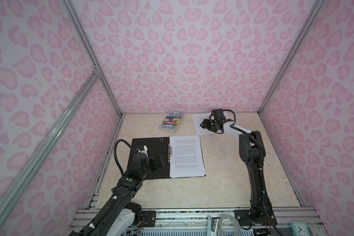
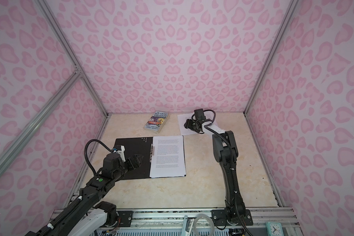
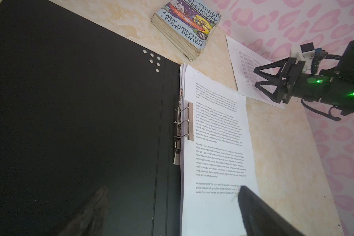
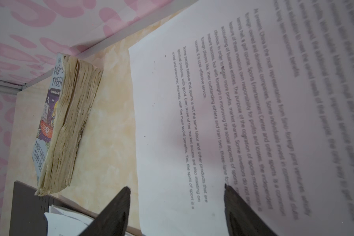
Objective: Put the files into the folder
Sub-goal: 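Move the right gripper to the loose sheet farthest from the robot and grasp it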
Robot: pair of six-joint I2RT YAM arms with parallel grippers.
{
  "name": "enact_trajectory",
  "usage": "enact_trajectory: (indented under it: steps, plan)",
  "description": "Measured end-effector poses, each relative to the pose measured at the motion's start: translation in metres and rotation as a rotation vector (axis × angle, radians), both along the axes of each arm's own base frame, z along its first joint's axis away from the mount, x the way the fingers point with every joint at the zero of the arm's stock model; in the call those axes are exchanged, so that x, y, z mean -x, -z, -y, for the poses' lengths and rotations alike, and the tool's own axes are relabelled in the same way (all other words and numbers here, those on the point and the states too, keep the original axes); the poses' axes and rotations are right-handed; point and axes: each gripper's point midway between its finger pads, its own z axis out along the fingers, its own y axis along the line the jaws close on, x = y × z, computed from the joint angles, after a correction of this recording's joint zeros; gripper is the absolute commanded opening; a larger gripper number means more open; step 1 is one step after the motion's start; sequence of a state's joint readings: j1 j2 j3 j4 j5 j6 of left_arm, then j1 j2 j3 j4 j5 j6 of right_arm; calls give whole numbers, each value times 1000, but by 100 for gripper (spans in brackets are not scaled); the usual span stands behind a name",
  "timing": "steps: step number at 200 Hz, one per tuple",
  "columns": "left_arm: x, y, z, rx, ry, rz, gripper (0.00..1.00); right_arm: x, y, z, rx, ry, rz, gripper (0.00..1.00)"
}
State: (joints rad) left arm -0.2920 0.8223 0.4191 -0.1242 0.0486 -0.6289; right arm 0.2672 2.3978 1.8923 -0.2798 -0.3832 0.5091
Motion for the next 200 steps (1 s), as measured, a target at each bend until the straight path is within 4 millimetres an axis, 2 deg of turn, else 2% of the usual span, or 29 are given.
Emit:
enact_trajectory:
  steps: [23, 56, 77, 96, 115, 137, 149, 170, 200]
  plan:
    - [0, 0, 0, 1, 2, 0, 100, -1, 4, -4, -7, -15, -15, 72]
    - [0, 0, 1, 2, 3, 0, 100, 3, 7, 13, -16, 3, -36, 72]
    - [0, 0, 1, 2, 3, 1, 100, 9, 8, 41, -17, 54, -60, 72]
    - [0, -1, 1, 3, 3, 3, 100, 21, 8, 75, -14, 130, -87, 72]
    - [0, -2, 1, 4, 4, 7, 100, 49, 9, 113, 11, 227, -123, 72]
    - [1, -2, 1, 7, 8, 7, 100, 75, 6, 144, 54, 307, -154, 73]
    - [1, -3, 4, 15, 18, 7, 100, 74, 0, 144, 70, 304, -141, 73]
    - [0, -7, 10, 40, 48, 21, 97, 59, -9, 132, 70, 266, -101, 73]
    - [1, -12, 31, 107, 147, 42, 97, 31, 4, 120, 67, 228, -96, 73]
